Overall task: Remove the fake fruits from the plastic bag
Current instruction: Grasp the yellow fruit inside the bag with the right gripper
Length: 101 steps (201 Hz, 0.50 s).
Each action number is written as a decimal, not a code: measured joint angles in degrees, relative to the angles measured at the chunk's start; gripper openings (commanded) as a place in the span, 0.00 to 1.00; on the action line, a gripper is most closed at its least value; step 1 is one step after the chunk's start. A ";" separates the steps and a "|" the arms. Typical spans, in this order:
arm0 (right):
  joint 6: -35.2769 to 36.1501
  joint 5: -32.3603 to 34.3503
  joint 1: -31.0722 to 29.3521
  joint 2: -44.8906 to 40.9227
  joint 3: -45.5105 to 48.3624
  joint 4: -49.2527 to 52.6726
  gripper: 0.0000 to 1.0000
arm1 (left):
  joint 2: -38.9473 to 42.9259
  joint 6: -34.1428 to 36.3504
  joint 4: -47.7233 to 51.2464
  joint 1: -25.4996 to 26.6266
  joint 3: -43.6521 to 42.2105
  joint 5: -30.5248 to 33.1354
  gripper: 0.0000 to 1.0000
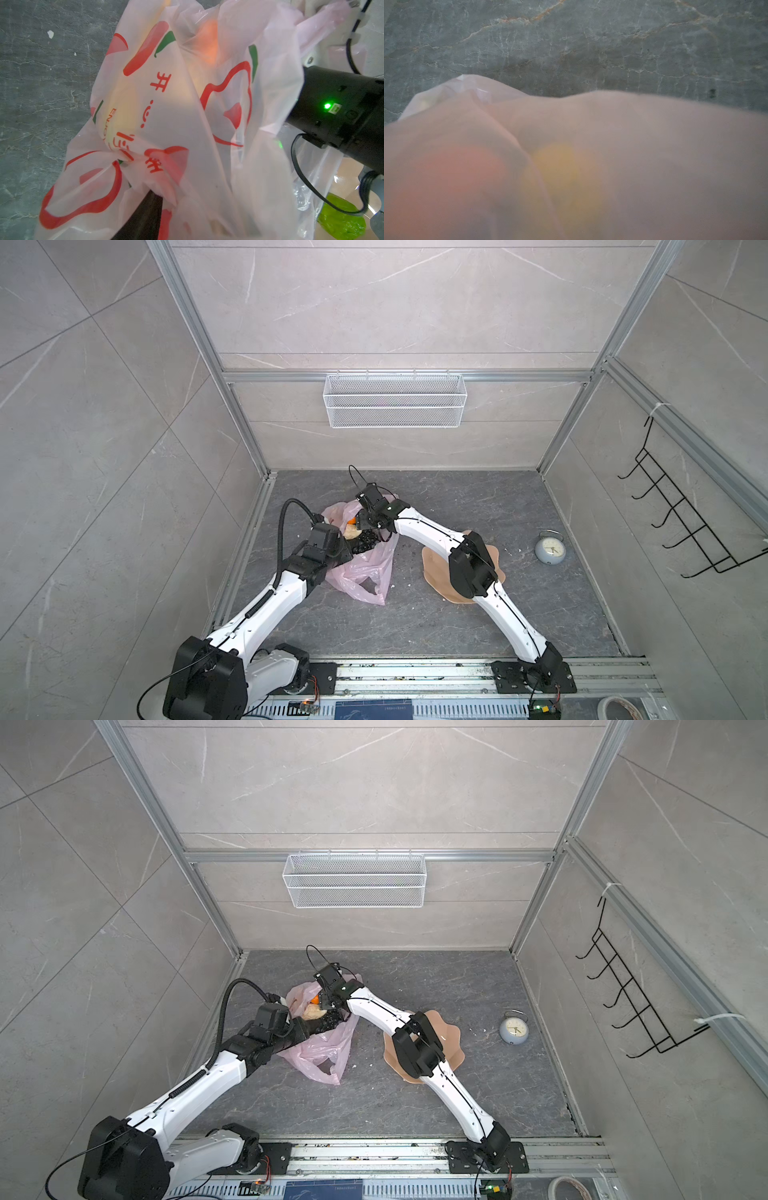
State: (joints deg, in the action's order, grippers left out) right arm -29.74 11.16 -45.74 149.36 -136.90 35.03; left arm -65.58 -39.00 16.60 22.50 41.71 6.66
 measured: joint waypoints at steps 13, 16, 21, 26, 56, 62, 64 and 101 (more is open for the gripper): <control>0.00 0.07 0.00 1.46 -2.27 0.83 0.79 | 0.00 0.00 -0.09 0.00 0.00 -0.37 0.48; 0.02 0.04 0.00 1.88 -2.80 1.05 0.79 | 0.00 0.00 -0.11 0.00 0.00 -0.42 0.48; 0.00 0.04 0.00 2.29 -3.45 1.33 0.79 | 0.00 0.00 -0.13 0.00 -0.02 -0.61 0.48; 0.00 0.04 0.00 2.91 -4.28 1.79 0.79 | 0.00 0.00 -0.20 0.00 -0.07 -0.79 0.48; 0.09 0.02 0.00 4.94 -7.32 3.50 0.72 | 0.00 0.00 -0.28 0.00 -0.22 -0.92 0.48; 0.13 0.04 0.00 4.94 -7.34 3.74 0.70 | 0.00 0.00 -0.28 0.00 -0.24 -0.92 0.48; 0.22 0.04 0.00 4.94 -7.34 3.80 0.70 | 0.00 0.00 -0.31 0.00 -0.26 -0.92 0.48; 0.87 0.04 0.00 4.59 -6.78 3.85 0.65 | 0.02 0.00 -0.33 0.00 -0.94 -0.98 0.48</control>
State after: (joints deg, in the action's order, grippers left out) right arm -28.86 11.20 -45.74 153.95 -143.68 38.87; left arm -65.56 -39.00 16.27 22.50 40.77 5.67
